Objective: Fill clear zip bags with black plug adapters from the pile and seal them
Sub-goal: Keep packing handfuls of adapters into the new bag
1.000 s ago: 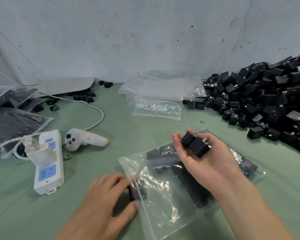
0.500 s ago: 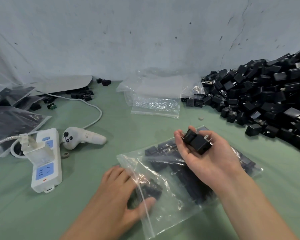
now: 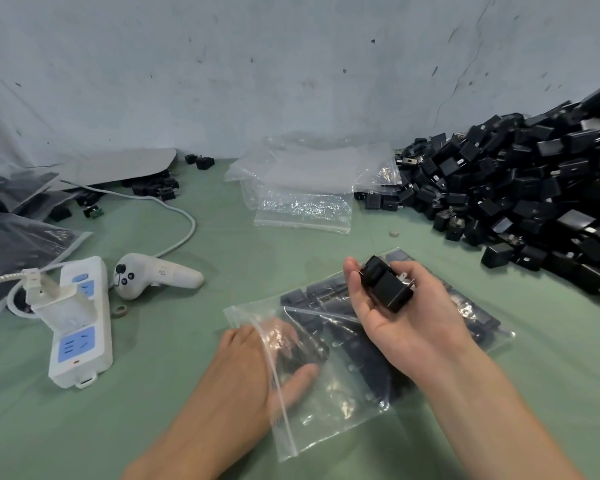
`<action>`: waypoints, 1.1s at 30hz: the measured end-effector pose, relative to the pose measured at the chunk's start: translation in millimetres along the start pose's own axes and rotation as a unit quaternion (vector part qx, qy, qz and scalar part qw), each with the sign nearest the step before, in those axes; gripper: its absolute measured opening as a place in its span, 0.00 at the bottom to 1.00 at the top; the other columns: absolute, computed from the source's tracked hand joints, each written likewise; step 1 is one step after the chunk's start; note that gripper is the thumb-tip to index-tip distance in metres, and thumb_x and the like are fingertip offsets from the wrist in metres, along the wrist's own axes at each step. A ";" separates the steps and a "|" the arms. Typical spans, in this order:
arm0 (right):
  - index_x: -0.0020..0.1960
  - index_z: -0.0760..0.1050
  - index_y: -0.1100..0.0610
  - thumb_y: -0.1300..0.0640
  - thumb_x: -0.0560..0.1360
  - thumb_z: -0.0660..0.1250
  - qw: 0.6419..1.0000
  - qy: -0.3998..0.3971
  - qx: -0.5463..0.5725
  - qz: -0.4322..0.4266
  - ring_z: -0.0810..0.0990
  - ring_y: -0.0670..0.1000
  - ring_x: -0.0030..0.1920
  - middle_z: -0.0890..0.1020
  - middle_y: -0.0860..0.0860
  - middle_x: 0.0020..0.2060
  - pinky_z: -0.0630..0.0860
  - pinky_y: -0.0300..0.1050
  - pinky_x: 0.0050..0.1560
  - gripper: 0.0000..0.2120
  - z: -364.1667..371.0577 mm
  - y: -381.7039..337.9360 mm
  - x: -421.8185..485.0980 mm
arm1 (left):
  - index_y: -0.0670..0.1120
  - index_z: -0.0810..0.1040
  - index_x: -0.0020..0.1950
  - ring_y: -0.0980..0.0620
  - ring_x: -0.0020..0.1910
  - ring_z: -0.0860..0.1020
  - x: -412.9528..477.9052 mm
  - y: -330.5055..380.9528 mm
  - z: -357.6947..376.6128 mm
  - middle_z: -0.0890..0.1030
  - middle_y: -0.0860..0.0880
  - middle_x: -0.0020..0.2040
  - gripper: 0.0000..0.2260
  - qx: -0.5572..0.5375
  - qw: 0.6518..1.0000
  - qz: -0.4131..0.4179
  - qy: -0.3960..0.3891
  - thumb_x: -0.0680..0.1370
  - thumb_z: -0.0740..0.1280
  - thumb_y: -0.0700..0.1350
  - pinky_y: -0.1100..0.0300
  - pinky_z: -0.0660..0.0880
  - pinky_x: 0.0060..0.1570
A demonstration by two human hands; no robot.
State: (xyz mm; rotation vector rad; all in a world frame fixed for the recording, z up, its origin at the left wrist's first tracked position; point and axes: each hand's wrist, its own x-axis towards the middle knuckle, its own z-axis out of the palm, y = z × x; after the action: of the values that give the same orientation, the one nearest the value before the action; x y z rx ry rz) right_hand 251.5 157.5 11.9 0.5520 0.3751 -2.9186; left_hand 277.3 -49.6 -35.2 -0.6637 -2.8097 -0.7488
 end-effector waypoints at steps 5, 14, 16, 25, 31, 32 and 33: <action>0.60 0.73 0.68 0.58 0.79 0.65 0.999 -0.021 -0.014 0.021 0.86 0.57 0.45 0.83 0.66 0.52 0.82 0.40 0.33 0.15 2.8 -2.0 -2.1 | 0.65 0.70 0.56 0.61 0.53 0.71 1.1 -2.8 4.6 0.75 0.62 0.51 0.13 0.010 1.000 -0.004 -0.006 0.77 0.58 0.68 0.59 0.68 0.61; 0.57 0.79 0.65 0.52 0.73 0.73 0.985 -0.039 -0.167 0.015 0.80 0.49 0.34 0.81 0.58 0.41 0.76 0.36 0.25 0.19 2.4 4.2 0.8 | 0.62 0.74 0.61 0.64 0.58 0.69 -4.4 1.0 2.5 0.73 0.65 0.58 0.15 -0.028 0.999 -0.020 0.020 0.78 0.58 0.66 0.62 0.66 0.62; 0.54 0.82 0.66 0.52 0.71 0.75 0.975 -0.057 -0.214 0.019 0.80 0.49 0.35 0.82 0.58 0.39 0.77 0.37 0.26 0.19 1.9 6.2 -2.0 | 0.57 0.78 0.51 0.62 0.52 0.71 -9.6 -6.7 -5.8 0.75 0.64 0.51 0.11 0.005 1.000 0.000 0.013 0.81 0.59 0.58 0.59 0.66 0.58; 0.54 0.83 0.56 0.49 0.69 0.75 0.894 -0.125 -0.428 -0.039 0.80 0.50 0.35 0.84 0.53 0.45 0.78 0.40 0.31 0.17 7.1 33.3 -10.7 | 0.62 0.77 0.54 0.58 0.44 0.78 -17.9 2.3 -37.5 0.81 0.60 0.48 0.08 -0.180 0.947 -0.086 0.253 0.76 0.65 0.54 0.74 0.70 0.40; 0.54 0.82 0.60 0.50 0.76 0.71 0.874 -0.182 -0.451 -0.013 0.79 0.49 0.35 0.85 0.55 0.47 0.78 0.41 0.31 0.14 8.5 56.7 -17.3 | 0.66 0.72 0.57 0.59 0.50 0.78 -7.8 24.9 -27.4 0.80 0.60 0.53 0.13 -0.229 0.941 -0.061 0.242 0.74 0.70 0.59 0.72 0.71 0.45; 0.54 0.82 0.59 0.51 0.77 0.70 0.864 -0.196 -0.463 -0.005 0.78 0.49 0.35 0.86 0.53 0.49 0.77 0.41 0.31 0.12 8.4 57.6 -18.4 | 0.66 0.73 0.56 0.59 0.49 0.79 -6.9 25.7 -30.0 0.81 0.60 0.52 0.13 -0.260 0.928 -0.073 0.258 0.73 0.69 0.60 0.72 0.71 0.44; 0.53 0.84 0.57 0.52 0.78 0.69 0.851 -0.209 -0.482 -0.005 0.78 0.48 0.35 0.86 0.52 0.50 0.77 0.41 0.31 0.09 8.7 57.3 -19.3 | 0.64 0.75 0.55 0.59 0.47 0.80 -6.7 23.3 -33.3 0.82 0.60 0.51 0.13 -0.293 0.914 -0.085 0.267 0.72 0.66 0.60 0.73 0.72 0.44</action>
State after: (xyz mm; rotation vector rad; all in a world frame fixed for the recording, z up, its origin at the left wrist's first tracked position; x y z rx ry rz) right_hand 277.1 102.2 14.6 -0.2366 1.5896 -2.2857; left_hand 295.1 -50.9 1.9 -0.2180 -2.1453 -1.5608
